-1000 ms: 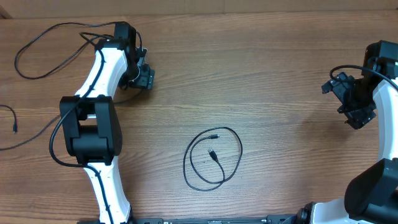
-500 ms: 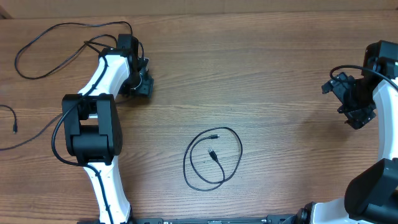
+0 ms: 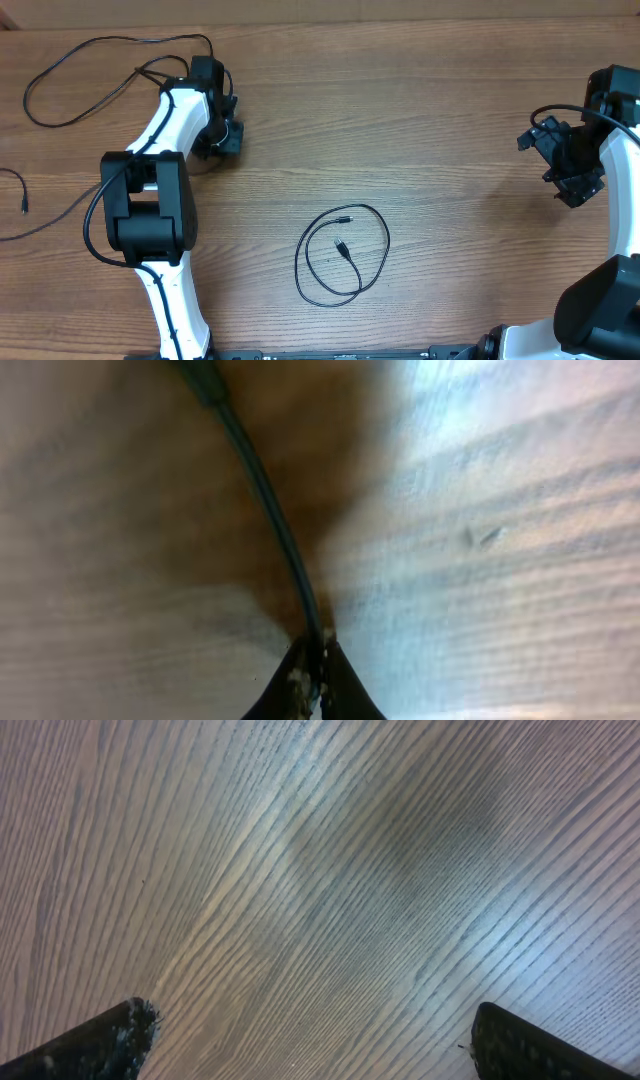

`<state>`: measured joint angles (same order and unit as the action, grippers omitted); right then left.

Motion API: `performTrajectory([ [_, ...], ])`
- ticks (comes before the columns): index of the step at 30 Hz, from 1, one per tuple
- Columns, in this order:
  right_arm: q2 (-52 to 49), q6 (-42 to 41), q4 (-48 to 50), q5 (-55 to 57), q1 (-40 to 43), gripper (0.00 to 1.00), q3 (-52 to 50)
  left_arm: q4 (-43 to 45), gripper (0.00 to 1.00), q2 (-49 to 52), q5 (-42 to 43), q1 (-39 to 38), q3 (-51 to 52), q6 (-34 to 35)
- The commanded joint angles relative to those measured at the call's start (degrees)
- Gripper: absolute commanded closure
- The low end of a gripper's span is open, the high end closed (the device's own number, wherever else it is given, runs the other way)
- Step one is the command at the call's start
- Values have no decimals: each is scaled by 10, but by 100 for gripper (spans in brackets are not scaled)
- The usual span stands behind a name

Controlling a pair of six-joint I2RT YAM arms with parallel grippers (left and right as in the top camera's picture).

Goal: Untangle cables

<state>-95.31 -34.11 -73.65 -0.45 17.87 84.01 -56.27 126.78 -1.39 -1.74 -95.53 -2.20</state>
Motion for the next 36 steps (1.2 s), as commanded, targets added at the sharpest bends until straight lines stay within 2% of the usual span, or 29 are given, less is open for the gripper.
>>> performTrajectory([
  [1,-2,-2,1,4,-1,0,16,-27,96,-2,-5,6,-45,54],
  [5,-2,-2,1,4,-1,0,16,-51,96,-34,-6,11,-90,134],
  [11,-2,-2,1,4,-1,0,16,-43,96,-112,-10,42,-103,280],
  [15,-2,-2,1,4,-1,0,16,-53,96,-144,-14,83,-103,332],
  [22,-2,-2,1,4,-1,0,16,-141,96,-146,-109,188,-103,508],
  [28,-2,-2,1,4,-1,0,16,-157,96,-145,-110,266,-96,542],
  [36,-2,-2,1,4,-1,0,16,-161,95,-145,-108,327,-95,541],
])
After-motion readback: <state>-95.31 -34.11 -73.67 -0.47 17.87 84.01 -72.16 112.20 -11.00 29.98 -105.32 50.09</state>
